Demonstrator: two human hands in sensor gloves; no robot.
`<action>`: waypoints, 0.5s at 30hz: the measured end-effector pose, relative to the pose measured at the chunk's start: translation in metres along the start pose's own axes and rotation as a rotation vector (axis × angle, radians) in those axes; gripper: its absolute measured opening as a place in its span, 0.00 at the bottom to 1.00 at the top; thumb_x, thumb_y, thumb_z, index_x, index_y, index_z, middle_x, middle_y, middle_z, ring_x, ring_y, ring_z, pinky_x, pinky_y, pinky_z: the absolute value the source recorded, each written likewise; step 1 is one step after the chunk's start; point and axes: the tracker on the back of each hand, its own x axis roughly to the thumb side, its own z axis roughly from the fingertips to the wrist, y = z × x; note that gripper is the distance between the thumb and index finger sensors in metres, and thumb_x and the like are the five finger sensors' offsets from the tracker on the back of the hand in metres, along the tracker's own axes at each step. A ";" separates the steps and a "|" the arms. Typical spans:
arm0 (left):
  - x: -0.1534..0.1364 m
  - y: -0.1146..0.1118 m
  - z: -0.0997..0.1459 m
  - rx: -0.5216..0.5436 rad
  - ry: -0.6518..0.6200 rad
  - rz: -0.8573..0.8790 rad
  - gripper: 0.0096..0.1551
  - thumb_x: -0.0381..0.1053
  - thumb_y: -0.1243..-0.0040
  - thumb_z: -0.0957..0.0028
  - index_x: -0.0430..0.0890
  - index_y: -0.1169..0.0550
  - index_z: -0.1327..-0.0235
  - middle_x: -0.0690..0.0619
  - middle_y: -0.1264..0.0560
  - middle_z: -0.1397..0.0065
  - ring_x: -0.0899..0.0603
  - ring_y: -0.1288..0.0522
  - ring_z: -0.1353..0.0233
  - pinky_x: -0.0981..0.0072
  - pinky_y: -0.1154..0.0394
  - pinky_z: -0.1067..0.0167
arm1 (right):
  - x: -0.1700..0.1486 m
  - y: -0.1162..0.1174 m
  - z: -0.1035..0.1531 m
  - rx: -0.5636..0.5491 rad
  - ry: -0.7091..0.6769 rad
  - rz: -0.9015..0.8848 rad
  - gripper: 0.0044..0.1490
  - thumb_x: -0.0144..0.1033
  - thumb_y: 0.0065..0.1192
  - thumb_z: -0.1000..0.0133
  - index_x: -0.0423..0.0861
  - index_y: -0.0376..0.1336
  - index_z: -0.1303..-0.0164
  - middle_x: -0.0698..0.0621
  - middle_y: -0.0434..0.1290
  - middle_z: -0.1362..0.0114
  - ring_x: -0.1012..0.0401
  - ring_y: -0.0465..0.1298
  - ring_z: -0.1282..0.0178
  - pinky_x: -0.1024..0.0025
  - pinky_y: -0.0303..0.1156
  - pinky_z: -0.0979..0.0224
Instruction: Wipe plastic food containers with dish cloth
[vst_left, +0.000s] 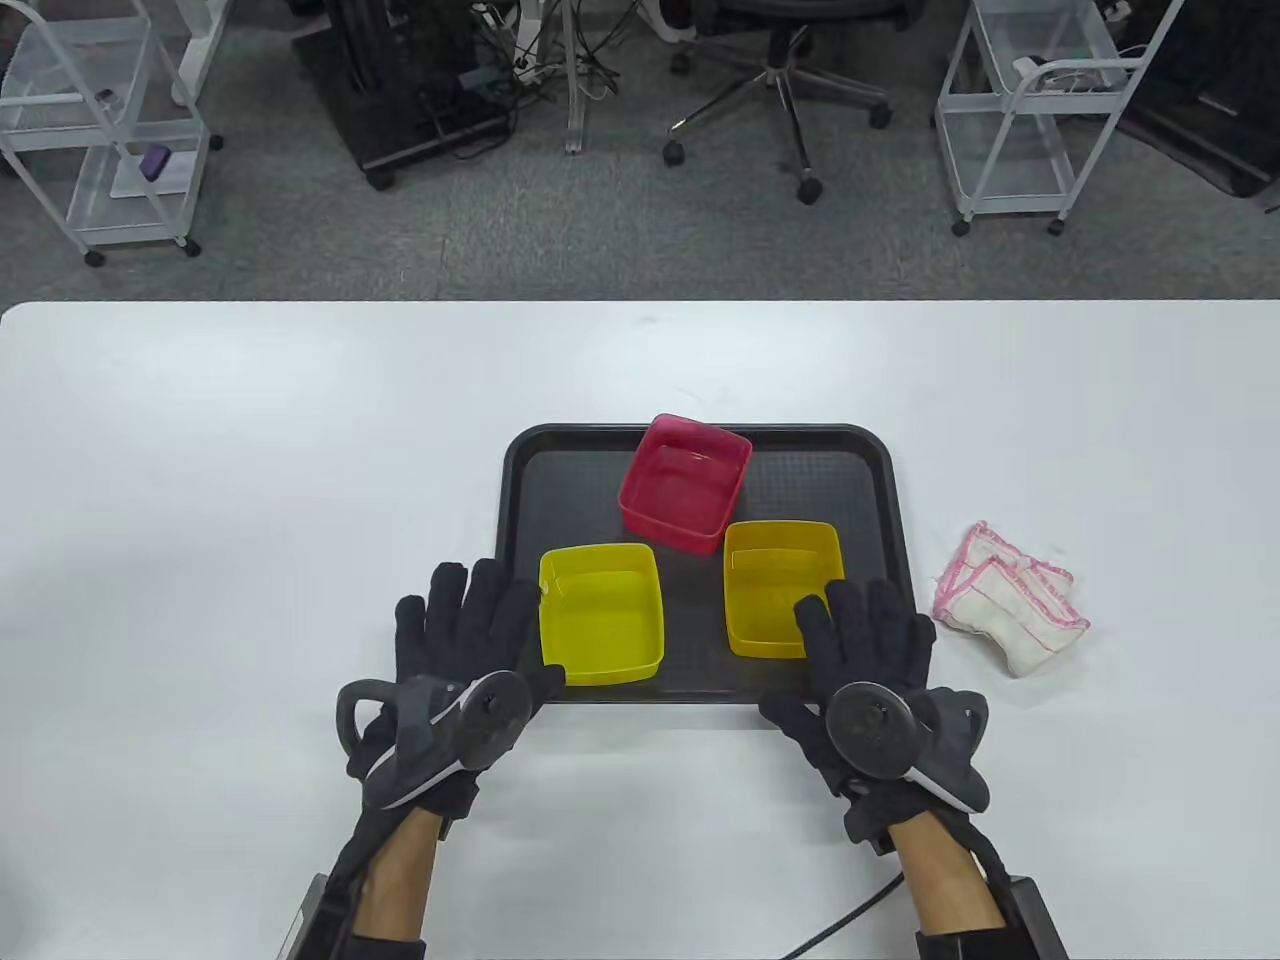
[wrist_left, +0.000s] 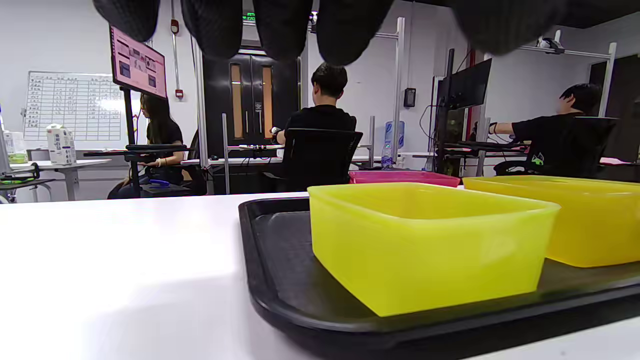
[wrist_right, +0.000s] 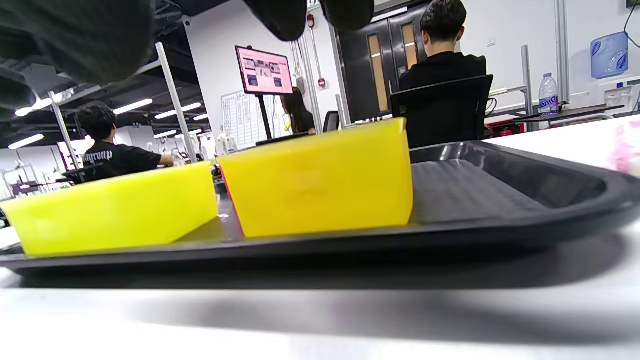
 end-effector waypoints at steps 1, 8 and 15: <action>0.000 0.000 0.000 0.001 -0.003 0.008 0.48 0.74 0.54 0.46 0.56 0.42 0.13 0.49 0.48 0.08 0.30 0.47 0.11 0.31 0.47 0.19 | 0.000 0.001 0.000 0.016 0.002 0.003 0.55 0.66 0.58 0.48 0.44 0.47 0.20 0.37 0.43 0.13 0.34 0.36 0.18 0.24 0.38 0.29; 0.001 -0.005 -0.002 -0.036 -0.028 0.012 0.47 0.74 0.54 0.46 0.56 0.41 0.13 0.50 0.47 0.08 0.31 0.47 0.11 0.31 0.46 0.19 | -0.002 0.001 -0.001 0.019 0.000 -0.028 0.55 0.66 0.58 0.48 0.44 0.46 0.20 0.37 0.43 0.13 0.34 0.37 0.18 0.24 0.38 0.29; 0.007 -0.005 0.000 -0.040 -0.056 -0.014 0.47 0.74 0.54 0.47 0.57 0.41 0.13 0.50 0.47 0.08 0.30 0.48 0.11 0.31 0.47 0.19 | -0.005 0.001 0.000 0.023 0.015 -0.043 0.55 0.65 0.58 0.48 0.44 0.46 0.20 0.37 0.43 0.13 0.34 0.38 0.18 0.24 0.39 0.29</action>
